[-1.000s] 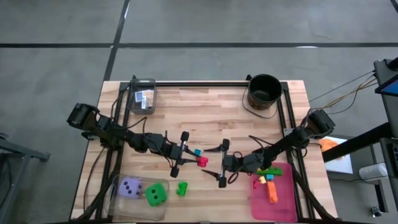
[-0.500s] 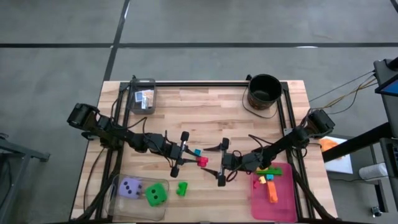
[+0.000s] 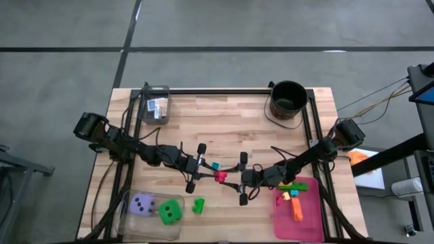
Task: Pick & Place Toys
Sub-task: Put the red game piece into the pink bin
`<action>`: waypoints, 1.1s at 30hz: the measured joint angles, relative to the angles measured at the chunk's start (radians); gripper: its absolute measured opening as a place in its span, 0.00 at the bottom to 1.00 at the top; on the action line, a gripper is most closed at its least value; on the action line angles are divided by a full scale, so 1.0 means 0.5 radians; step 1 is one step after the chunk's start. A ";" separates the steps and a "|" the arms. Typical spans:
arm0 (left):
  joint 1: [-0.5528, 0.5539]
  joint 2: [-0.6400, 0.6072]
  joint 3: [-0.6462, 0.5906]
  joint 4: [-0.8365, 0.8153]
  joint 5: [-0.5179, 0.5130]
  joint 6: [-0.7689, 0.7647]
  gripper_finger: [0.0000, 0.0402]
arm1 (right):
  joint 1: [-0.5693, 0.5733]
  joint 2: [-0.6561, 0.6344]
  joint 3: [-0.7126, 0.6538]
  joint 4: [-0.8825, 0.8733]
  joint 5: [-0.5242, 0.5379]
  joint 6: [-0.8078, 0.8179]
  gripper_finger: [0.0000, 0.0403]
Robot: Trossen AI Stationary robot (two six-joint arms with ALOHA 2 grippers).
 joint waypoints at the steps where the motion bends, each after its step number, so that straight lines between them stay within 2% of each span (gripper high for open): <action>1: 0.000 0.000 0.000 0.000 0.000 0.001 0.15 | -0.001 -0.001 0.000 0.000 -0.007 0.000 0.41; 12: -0.002 0.000 -0.001 -0.003 0.022 0.031 0.15 | 0.002 -0.002 0.000 0.001 -0.015 -0.028 0.41; 14: -0.001 0.000 -0.001 -0.004 0.020 0.044 0.23 | 0.003 -0.002 0.000 0.006 -0.014 -0.018 0.41; 19: -0.002 -0.014 -0.004 -0.107 0.033 0.053 0.55 | 0.007 -0.002 -0.001 -0.003 -0.008 -0.009 0.40; 23: -0.002 -0.074 -0.005 -0.309 0.035 0.052 0.72 | 0.012 -0.002 -0.001 -0.007 -0.008 -0.011 0.40; 27: -0.002 -0.208 -0.005 -0.533 0.029 0.092 0.79 | 0.017 -0.002 -0.002 -0.042 -0.019 -0.017 0.40; 33: 0.004 -0.452 -0.008 -0.983 -0.060 0.114 0.79 | 0.021 -0.002 -0.002 -0.239 -0.073 0.105 0.40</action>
